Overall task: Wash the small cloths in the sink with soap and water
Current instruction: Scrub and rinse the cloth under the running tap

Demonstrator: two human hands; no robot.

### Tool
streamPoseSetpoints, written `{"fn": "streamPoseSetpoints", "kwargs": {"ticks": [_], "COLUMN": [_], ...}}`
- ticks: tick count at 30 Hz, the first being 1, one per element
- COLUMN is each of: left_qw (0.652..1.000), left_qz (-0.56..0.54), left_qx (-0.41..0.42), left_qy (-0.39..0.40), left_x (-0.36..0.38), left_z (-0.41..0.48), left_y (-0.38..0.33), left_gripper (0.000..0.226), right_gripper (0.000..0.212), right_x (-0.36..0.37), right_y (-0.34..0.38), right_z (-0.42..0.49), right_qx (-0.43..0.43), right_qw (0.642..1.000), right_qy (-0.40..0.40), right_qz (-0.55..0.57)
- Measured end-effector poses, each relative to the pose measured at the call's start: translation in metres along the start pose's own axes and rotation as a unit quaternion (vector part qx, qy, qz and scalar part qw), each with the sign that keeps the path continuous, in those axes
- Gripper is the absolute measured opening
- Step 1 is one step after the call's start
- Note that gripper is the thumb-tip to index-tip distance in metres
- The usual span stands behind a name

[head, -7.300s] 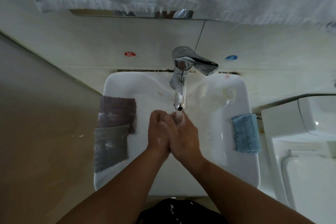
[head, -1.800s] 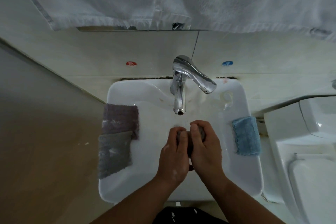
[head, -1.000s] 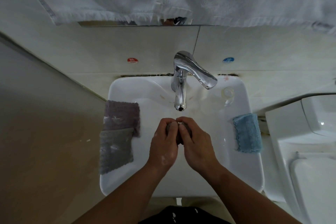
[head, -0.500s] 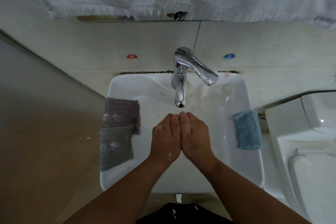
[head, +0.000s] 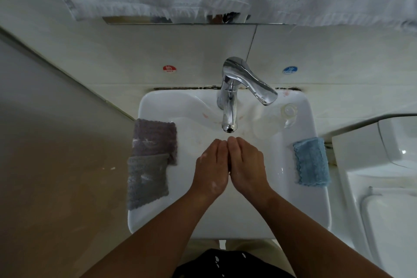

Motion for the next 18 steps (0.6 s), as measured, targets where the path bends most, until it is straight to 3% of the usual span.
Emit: {"fn": "streamPoseSetpoints", "kwargs": {"ticks": [3,5,11,14,16,18], "left_qw": [0.996,0.997,0.997,0.997,0.998,0.999], "left_qz": [-0.041,0.013,-0.035,-0.032,-0.02,0.003], "left_qx": [-0.059,-0.05,-0.062,-0.034,-0.023,-0.013], "left_qy": [0.052,0.056,-0.011,-0.057,-0.058,-0.046], "left_x": [0.002,-0.001,-0.002,-0.006,-0.009,-0.011], "left_z": [-0.004,-0.004,-0.005,-0.007,-0.006,-0.005], "left_y": [0.007,0.007,0.011,0.013,0.007,0.001], "left_gripper": [0.035,0.037,0.03,0.024,0.027,0.027], "right_gripper": [0.027,0.026,0.02,0.027,0.032,0.034], "right_x": [-0.001,0.001,0.009,0.008,0.007,0.007], "right_y": [-0.003,-0.005,-0.004,-0.001,0.004,0.014], "right_z": [-0.004,-0.006,-0.013,-0.011,-0.009,-0.008], "right_qx": [-0.016,-0.026,0.021,0.035,0.005,-0.079], "right_qw": [1.0,0.999,0.999,0.999,1.0,0.993], "right_qy": [0.016,0.022,0.023,0.02,0.017,-0.002], "right_qz": [0.02,0.017,0.033,0.022,-0.007,-0.084]}}
Point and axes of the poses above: each hand's wrist, its own z-axis towards the middle knuckle, its own x-axis out of the palm, y = z × x, the point moved 7 cm from there along z, towards the middle knuckle, and after that the axes turned 8 degrees about z, right-handed, at the moved point
